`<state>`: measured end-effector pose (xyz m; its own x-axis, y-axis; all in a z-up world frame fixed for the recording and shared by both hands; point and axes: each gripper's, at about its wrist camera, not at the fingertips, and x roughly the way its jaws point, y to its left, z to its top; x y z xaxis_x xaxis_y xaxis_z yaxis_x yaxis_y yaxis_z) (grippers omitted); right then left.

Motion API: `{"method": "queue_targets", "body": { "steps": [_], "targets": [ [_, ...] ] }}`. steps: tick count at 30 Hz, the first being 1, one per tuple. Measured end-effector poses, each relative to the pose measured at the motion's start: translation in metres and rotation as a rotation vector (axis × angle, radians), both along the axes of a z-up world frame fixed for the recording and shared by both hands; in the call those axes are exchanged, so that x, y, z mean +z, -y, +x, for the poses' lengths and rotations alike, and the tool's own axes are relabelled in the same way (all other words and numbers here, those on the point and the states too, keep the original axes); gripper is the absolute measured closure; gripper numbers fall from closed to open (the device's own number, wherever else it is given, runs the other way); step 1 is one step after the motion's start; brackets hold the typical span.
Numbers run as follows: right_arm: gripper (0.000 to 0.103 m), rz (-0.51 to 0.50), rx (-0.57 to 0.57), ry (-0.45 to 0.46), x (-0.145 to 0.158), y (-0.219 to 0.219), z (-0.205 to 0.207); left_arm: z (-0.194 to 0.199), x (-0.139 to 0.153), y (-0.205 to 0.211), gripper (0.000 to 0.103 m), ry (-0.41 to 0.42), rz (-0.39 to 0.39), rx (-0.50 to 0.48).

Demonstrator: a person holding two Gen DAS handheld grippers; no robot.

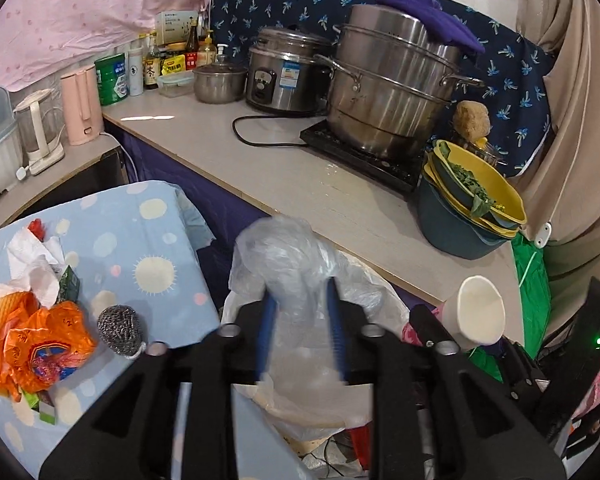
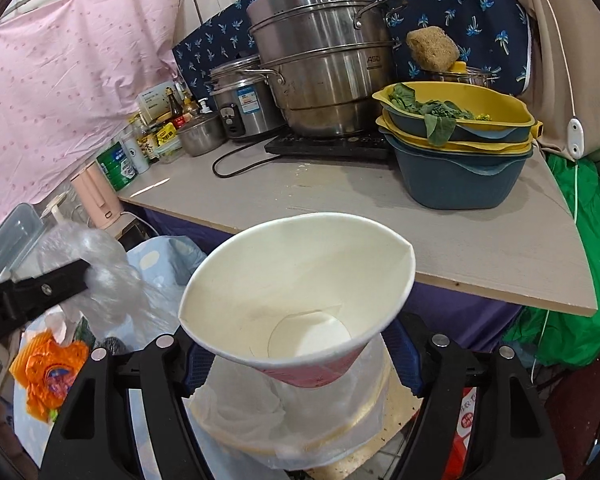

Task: Collect trash
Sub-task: 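Drop the paper cup into the bin with the right gripper while the left grasps plastic wrap, then drop the clear plastic wrap into the bin with the left gripper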

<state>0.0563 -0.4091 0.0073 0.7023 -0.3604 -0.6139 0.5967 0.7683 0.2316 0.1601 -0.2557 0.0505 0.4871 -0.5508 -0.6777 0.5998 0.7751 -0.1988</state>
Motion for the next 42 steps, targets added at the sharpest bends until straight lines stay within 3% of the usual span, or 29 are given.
{"method": "queue_targets", "body": {
  "steps": [2,3,13,29,42],
  "targets": [
    [0.024,-0.01,-0.01,0.016,0.006,0.0,0.0,0.004,0.001,0.001,0.04,0.011,-0.007,0.031],
    [0.021,-0.02,-0.014,0.029,0.01,-0.001,0.0,0.004,0.003,-0.001,0.037,0.025,-0.014,0.045],
    [0.019,-0.033,0.003,0.076,0.032,-0.019,-0.009,0.001,0.018,-0.028,0.025,0.07,-0.011,0.09],
    [0.019,-0.048,0.115,0.083,0.044,-0.091,0.0,-0.005,0.026,-0.113,0.024,0.093,-0.006,0.21],
    [0.019,0.033,0.19,0.043,0.013,-0.146,0.007,0.002,-0.007,-0.208,0.024,0.051,0.046,0.357]
  ]
}}
